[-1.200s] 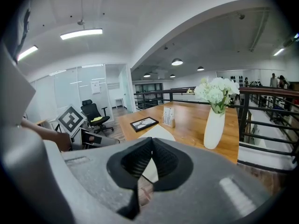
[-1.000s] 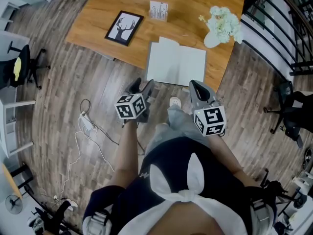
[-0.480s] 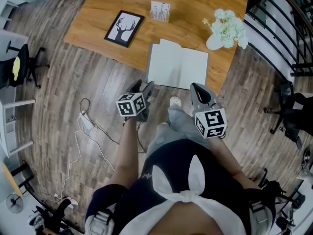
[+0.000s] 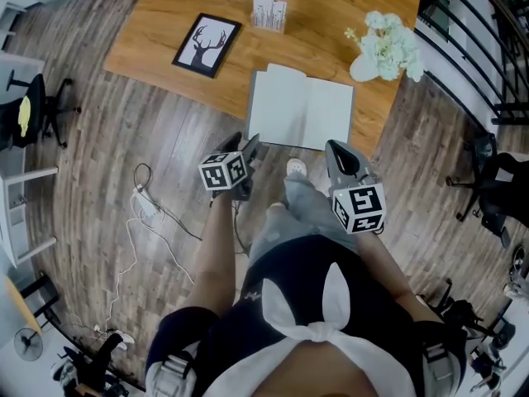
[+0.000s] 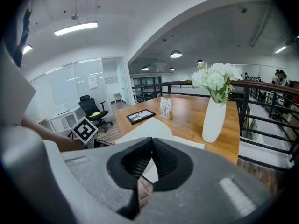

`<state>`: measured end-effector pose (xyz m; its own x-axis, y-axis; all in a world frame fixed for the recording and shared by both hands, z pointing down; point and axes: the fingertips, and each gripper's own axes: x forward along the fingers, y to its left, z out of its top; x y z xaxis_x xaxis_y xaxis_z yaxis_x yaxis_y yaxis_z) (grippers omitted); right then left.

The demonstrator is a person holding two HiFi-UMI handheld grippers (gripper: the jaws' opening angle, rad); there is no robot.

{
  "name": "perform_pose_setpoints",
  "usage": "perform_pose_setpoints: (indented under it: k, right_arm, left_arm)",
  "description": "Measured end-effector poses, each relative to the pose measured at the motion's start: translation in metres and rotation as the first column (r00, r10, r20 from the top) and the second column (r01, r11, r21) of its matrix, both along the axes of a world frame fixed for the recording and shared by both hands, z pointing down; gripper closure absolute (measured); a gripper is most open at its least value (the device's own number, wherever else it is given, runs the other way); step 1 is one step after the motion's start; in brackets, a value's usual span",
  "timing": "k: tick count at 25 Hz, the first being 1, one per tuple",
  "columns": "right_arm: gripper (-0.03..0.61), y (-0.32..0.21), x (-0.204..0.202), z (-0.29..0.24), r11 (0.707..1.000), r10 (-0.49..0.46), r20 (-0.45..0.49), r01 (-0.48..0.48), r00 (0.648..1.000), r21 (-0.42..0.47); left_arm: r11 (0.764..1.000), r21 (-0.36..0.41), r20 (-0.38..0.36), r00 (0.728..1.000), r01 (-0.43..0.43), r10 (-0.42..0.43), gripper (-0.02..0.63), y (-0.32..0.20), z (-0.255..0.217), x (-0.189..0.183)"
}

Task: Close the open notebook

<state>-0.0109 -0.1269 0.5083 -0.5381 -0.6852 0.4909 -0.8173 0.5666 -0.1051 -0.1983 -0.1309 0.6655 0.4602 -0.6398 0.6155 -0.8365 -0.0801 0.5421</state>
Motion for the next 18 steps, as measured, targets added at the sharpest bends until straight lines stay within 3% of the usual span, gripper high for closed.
perform_pose_setpoints:
  k: [10,14,18]
  right_arm:
    - [0.580,-0.005,-0.001,0.005,1.000,0.000,-0.008,0.000,1.000,-0.011]
    - [0.580,-0.006,0.001,0.007,1.000,0.004,-0.013,-0.005,1.000,-0.016]
    - [0.580,-0.001,0.003,0.008,1.000,0.010,-0.017,-0.010,1.000,-0.019]
  left_arm:
    - [0.999,-0.047,-0.057,0.998,0.024,-0.027,0.347,-0.004,0.019,-0.001]
    - [0.999,-0.041,-0.078,0.997,0.013,-0.016,0.410,-0.004,0.019,0.004]
    - [0.999,-0.031,-0.084,0.996,0.028,-0.030,0.430,-0.002,0.018,0.001]
